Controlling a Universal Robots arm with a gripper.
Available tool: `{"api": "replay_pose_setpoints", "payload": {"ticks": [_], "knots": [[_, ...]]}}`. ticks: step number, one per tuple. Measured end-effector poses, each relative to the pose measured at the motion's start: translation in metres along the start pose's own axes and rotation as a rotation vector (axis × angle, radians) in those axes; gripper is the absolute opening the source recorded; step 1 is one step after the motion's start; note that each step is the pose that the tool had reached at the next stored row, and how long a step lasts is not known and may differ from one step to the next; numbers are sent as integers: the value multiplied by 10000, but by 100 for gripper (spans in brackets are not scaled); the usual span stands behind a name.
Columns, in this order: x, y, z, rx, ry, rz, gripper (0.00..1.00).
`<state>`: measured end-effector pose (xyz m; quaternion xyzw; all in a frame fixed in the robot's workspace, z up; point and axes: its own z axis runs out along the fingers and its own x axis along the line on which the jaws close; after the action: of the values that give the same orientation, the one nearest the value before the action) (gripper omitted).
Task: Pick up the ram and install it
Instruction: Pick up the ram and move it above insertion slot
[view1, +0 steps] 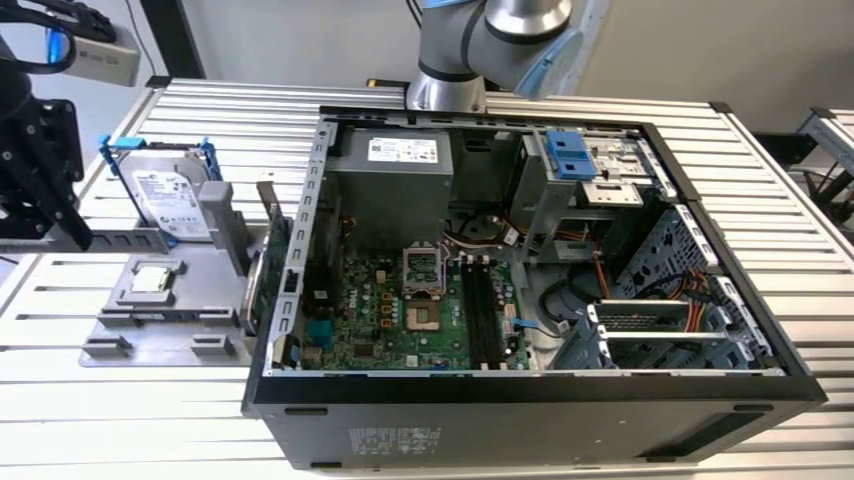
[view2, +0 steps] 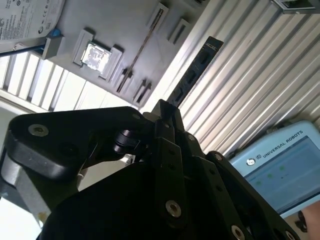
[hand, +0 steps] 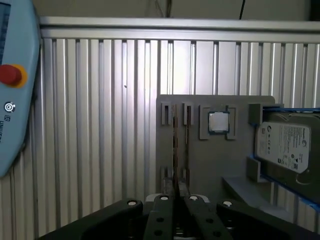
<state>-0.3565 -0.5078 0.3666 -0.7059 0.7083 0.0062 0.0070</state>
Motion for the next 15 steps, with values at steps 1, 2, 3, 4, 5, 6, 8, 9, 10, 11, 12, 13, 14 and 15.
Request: {"api": "replay_pose_setpoints", "payload": {"ticks": [1,2,3,4,5,6,8,9,10,11,12,13,14,15], "knots": [[0,0,-16,0,0,0,0],[-1,0,-31,1,-1,0,0],[-1,0,-46,1,-1,0,0],[-1,0,-60,0,0,0,0],[-2,0,-73,1,0,0,0],[-2,0,-87,0,0,0,0],[-2,0,-110,1,-1,0,0],[-2,0,-112,1,-1,0,0],[-2,0,-112,2,-1,0,0],[-2,0,-112,2,-1,0,0],[-2,0,-112,2,-1,-1,0],[-2,0,-113,2,0,-1,0],[-2,-1,-114,0,1,-1,0],[-3,-6,-114,-1,2,0,0]]}}
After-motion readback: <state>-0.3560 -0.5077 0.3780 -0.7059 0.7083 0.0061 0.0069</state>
